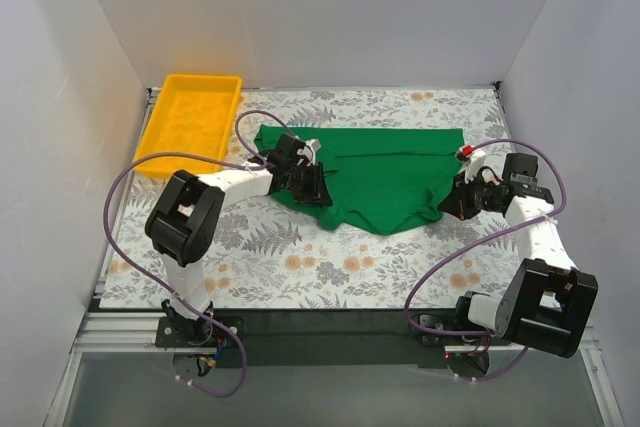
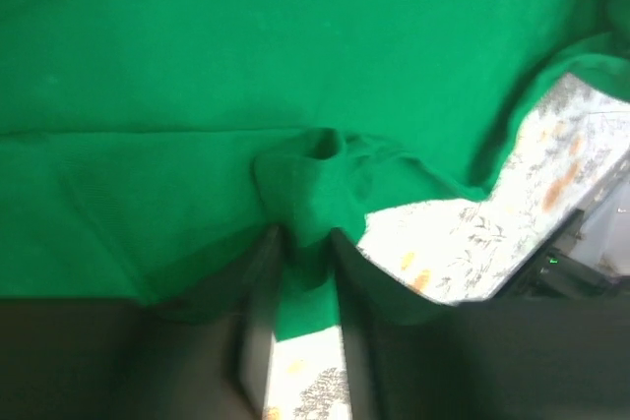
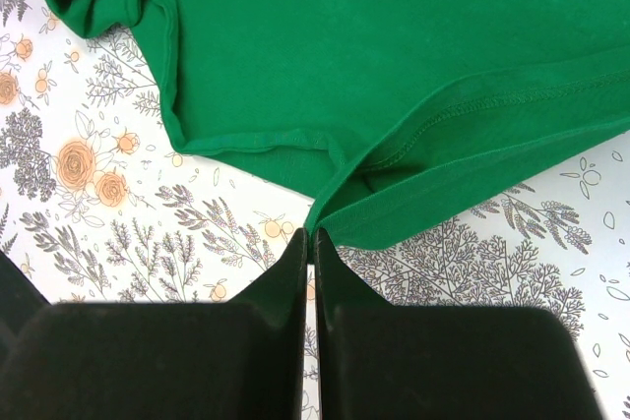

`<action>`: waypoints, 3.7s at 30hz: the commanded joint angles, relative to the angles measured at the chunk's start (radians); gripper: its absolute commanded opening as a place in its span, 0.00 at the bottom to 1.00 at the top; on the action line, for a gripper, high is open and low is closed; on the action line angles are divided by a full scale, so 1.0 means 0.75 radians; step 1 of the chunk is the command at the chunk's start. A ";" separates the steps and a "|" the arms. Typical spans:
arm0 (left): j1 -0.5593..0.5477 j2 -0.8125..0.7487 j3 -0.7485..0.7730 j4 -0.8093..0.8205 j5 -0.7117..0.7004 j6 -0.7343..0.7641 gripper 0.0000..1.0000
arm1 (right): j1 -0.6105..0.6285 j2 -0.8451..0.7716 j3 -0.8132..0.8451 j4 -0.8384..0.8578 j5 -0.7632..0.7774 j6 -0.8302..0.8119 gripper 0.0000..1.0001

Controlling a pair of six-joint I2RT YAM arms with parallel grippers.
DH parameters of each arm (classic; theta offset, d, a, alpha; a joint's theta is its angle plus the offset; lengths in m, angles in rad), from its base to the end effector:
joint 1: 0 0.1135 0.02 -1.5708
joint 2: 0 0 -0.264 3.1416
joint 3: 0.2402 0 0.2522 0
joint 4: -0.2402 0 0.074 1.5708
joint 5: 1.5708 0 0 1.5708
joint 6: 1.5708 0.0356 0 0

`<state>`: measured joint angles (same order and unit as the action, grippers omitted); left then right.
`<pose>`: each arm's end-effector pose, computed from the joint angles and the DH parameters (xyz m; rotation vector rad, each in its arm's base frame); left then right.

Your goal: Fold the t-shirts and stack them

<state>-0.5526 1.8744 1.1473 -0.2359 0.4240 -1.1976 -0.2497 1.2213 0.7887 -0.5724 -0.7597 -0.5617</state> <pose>0.3180 -0.2133 0.1600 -0.7258 2.7833 -1.0868 0.2296 -0.0332 0.2291 -0.6153 2.2099 0.5745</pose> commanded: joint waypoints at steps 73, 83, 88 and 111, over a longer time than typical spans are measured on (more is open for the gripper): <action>-0.106 -0.942 -0.595 -0.728 -0.297 -0.383 0.49 | -0.011 0.022 -0.002 0.019 -0.040 -0.024 0.01; -0.110 -1.059 -0.804 -0.502 -0.218 -0.561 0.42 | -0.011 0.016 -0.002 0.017 -0.055 -0.026 0.01; -0.112 -0.943 -0.765 -0.461 -0.226 -0.485 0.41 | -0.013 0.012 -0.002 0.017 -0.055 -0.028 0.01; -0.196 -0.838 -0.771 -0.465 -0.236 -0.424 0.33 | -0.015 0.026 -0.002 0.019 -0.059 -0.028 0.01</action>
<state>-0.6830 1.2442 0.5465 -0.5571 0.2893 -1.5261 -0.2554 1.2446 0.7887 -0.5724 -0.7704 -0.5751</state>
